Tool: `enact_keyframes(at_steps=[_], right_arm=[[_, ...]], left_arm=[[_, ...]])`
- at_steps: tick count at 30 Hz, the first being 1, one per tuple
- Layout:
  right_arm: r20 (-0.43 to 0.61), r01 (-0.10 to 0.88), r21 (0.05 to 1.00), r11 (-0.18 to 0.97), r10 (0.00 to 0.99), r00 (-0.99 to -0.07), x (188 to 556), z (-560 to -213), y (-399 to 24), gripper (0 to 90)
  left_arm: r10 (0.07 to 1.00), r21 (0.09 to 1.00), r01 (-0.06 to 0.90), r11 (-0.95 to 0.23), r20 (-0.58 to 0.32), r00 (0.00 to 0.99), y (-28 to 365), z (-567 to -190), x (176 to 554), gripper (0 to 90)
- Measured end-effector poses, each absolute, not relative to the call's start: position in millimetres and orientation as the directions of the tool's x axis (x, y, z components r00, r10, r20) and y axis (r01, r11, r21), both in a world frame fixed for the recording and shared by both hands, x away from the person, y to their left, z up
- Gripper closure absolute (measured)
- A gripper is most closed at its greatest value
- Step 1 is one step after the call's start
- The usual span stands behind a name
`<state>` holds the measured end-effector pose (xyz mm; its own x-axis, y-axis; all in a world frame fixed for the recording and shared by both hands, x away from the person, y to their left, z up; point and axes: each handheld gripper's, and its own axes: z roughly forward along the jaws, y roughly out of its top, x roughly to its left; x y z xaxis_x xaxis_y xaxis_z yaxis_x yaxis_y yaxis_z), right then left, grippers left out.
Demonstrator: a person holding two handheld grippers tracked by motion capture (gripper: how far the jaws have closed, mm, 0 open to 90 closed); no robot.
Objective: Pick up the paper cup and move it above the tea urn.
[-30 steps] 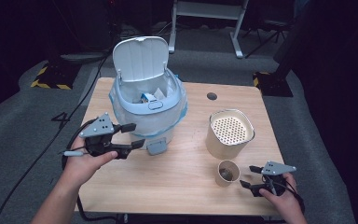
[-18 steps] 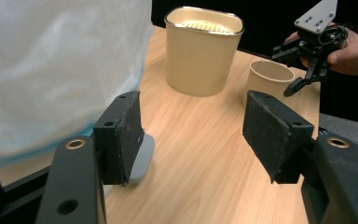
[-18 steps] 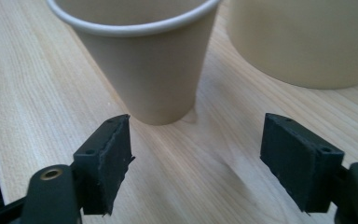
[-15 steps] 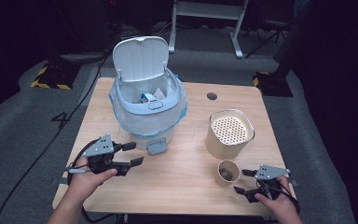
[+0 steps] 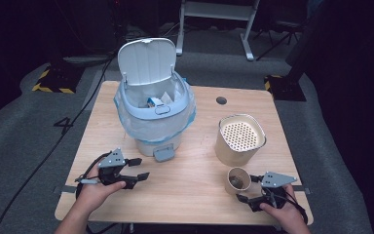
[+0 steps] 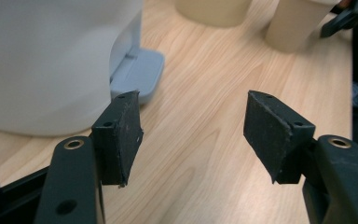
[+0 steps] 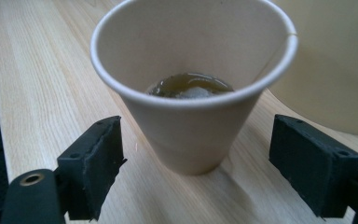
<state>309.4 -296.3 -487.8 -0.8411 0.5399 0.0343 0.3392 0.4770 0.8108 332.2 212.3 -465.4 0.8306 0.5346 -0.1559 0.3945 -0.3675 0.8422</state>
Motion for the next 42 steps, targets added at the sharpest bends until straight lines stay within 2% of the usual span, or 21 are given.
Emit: enact_keyframes(at_steps=[13,20,24,27,36,42], right_arm=[[0.036,0.329,0.841,0.431,0.561,-0.827,315.1,-491.8,-279.8,19.7],[0.037,0.322,0.853,0.41,0.569,-0.822,317.6,-495.4,-275.7,22.4],[0.05,0.327,0.858,0.397,0.568,-0.822,317.2,-497.3,-276.3,25.4],[0.053,0.322,0.862,0.392,0.561,-0.826,316.3,-497.1,-276.8,27.7],[0.075,0.319,0.876,0.361,0.551,-0.831,319.6,-493.9,-282.8,29.2],[0.051,0.289,0.881,0.375,0.533,-0.845,321.8,-479.9,-289.6,29.5]], left_arm=[[0.594,0.751,0.469,-0.465,-0.128,0.794,212.6,-493.3,340.3,36.3],[0.612,0.704,0.473,-0.53,-0.068,0.788,210.5,-500.7,341.7,32.9],[0.6,0.71,0.457,-0.536,-0.06,0.797,208.7,-503.3,342.0,27.5],[0.591,0.703,0.43,-0.566,-0.018,0.807,206.7,-503.7,341.2,27.2],[0.594,0.704,0.431,-0.564,-0.017,0.804,205.8,-503.9,341.4,26.0],[0.594,0.703,0.433,-0.565,-0.018,0.805,205.9,-503.7,341.4,26.0]])
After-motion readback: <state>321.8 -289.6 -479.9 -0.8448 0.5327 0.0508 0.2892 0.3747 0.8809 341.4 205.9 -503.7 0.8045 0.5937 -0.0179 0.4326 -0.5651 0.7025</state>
